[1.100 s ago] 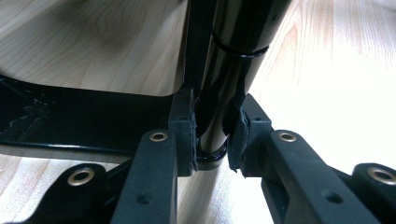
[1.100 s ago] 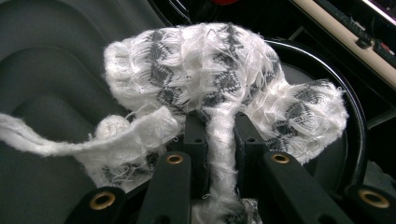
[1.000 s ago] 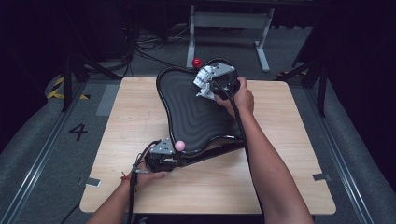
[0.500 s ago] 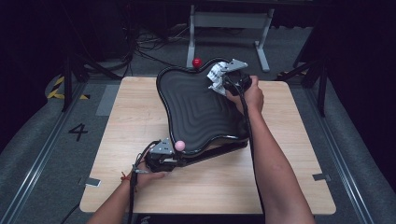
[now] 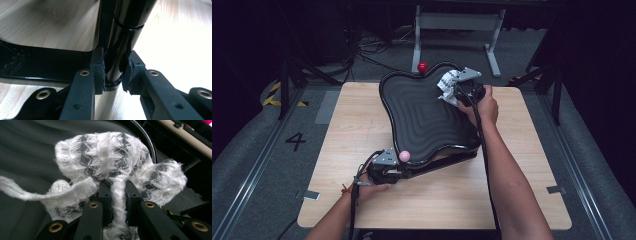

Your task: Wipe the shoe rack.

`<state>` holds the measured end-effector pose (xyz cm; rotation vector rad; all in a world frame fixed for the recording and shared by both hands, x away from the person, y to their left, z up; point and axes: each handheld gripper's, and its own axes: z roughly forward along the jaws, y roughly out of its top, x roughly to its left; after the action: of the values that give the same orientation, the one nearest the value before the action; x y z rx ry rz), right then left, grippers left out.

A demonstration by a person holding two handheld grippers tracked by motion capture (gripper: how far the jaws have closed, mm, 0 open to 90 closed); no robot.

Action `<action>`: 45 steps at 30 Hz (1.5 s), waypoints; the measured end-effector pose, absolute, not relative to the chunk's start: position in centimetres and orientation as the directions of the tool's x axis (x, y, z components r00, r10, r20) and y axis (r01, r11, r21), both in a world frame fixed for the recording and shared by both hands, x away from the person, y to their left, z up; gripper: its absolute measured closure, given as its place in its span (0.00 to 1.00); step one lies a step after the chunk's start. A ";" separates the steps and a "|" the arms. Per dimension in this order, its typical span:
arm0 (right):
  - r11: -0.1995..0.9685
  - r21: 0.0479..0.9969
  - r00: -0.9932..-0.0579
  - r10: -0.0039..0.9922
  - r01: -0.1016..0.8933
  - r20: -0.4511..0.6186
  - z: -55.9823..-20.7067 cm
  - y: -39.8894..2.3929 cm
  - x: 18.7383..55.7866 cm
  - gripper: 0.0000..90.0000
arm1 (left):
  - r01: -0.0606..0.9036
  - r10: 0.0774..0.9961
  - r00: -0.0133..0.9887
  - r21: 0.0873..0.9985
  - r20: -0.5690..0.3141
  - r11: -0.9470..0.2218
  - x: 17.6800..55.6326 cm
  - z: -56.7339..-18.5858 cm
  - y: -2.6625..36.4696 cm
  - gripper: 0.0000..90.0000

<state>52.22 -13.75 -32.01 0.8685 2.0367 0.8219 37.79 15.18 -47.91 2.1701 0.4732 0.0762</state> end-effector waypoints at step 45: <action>0.655 0.754 -0.690 0.567 0.045 -0.451 -31.3 2.6 49.0 0.88 | 0.305 0.345 0.930 0.785 -0.124 -0.540 37.9 -47.9 15.0 0.81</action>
<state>48.97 2.57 -31.26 0.4718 2.1762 0.9677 37.93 15.04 -47.89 2.1760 0.4594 0.0567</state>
